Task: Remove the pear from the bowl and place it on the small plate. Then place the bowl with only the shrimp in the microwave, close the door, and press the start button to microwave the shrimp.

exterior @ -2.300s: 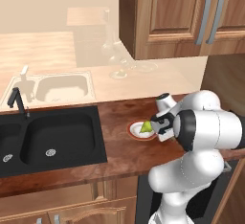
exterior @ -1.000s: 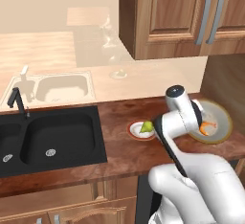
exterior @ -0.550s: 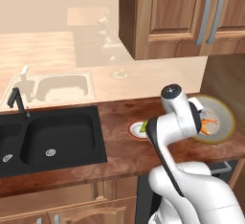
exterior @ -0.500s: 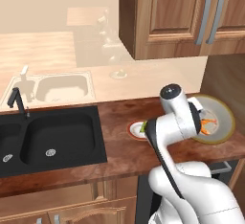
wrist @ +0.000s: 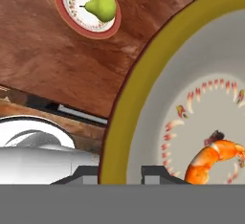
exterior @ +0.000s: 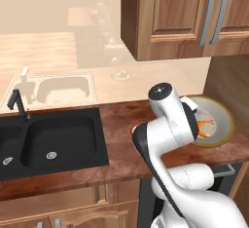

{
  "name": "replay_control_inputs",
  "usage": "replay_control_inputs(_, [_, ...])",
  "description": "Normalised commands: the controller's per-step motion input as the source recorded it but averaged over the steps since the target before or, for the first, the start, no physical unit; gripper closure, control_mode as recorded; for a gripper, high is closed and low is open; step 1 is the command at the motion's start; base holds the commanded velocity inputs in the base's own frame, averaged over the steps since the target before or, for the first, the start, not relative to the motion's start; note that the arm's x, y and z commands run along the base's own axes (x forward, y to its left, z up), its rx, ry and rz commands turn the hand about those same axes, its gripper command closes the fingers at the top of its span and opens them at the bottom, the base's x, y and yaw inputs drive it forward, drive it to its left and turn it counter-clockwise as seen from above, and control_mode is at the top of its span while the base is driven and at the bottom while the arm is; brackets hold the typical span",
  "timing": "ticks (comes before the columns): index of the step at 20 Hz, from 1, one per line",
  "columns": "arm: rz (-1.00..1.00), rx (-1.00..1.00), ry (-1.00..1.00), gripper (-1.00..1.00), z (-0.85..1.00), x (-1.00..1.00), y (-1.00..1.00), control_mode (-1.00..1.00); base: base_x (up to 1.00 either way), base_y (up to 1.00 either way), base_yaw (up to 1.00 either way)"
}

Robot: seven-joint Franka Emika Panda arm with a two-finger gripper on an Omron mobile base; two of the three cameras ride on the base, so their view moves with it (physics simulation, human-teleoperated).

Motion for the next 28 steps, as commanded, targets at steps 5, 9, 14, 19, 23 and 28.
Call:
replay_control_inputs(5, [0.13,-0.10,0.18,1.00,0.21,-0.53,0.54,-1.00,0.00,0.00,0.00])
replay_control_inputs(9, [0.17,-0.03,0.16,1.00,0.00,-0.31,0.34,-1.00,0.00,0.00,0.00])
replay_control_inputs(14, [0.16,0.00,0.14,1.00,-0.10,-0.15,0.17,-1.00,0.00,0.00,0.00])
replay_control_inputs(19, [0.08,0.00,0.08,1.00,-0.18,0.00,0.03,-1.00,0.00,0.00,0.00])
replay_control_inputs(23, [0.01,0.00,-0.02,1.00,-0.06,-0.14,0.00,1.00,-0.44,0.00,-0.01])
replay_control_inputs(28, [0.00,0.00,0.00,1.00,0.00,0.00,0.00,1.00,-1.00,0.19,-0.09])
